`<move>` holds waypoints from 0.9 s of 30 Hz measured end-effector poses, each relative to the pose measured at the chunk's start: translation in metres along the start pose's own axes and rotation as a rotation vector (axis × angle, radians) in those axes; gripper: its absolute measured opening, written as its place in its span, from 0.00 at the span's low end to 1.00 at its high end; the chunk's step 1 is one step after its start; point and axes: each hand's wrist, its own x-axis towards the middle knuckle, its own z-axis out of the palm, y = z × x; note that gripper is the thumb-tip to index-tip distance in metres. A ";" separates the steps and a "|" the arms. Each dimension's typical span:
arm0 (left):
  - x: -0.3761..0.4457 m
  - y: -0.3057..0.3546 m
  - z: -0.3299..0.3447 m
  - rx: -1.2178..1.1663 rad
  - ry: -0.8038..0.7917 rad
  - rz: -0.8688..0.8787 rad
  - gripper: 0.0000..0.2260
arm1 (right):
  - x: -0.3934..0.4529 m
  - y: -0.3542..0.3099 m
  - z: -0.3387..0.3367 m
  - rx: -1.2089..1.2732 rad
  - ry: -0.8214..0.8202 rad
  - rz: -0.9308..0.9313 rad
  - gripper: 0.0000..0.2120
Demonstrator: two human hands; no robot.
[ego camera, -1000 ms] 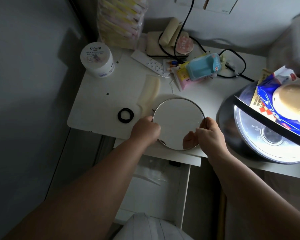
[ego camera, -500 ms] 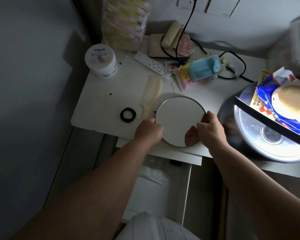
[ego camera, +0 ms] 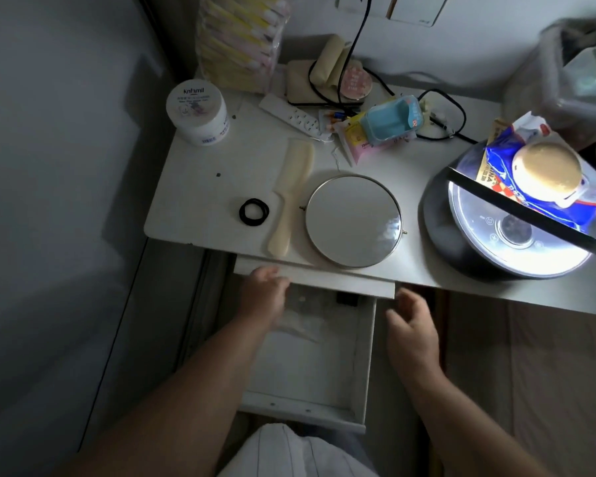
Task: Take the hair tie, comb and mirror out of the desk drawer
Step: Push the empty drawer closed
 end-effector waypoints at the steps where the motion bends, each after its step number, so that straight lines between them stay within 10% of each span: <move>1: -0.003 -0.014 -0.009 0.002 0.011 -0.032 0.18 | -0.013 0.015 0.001 -0.012 -0.033 0.053 0.21; 9: -0.024 -0.115 -0.064 0.185 -0.025 -0.244 0.12 | -0.076 0.084 0.031 0.065 -0.124 0.482 0.25; 17: -0.018 -0.153 -0.061 0.219 -0.120 -0.410 0.35 | -0.094 0.095 0.071 0.452 0.048 0.782 0.18; 27: -0.005 -0.151 -0.075 -0.471 -0.136 -0.692 0.08 | -0.099 0.075 0.072 0.843 0.165 0.849 0.24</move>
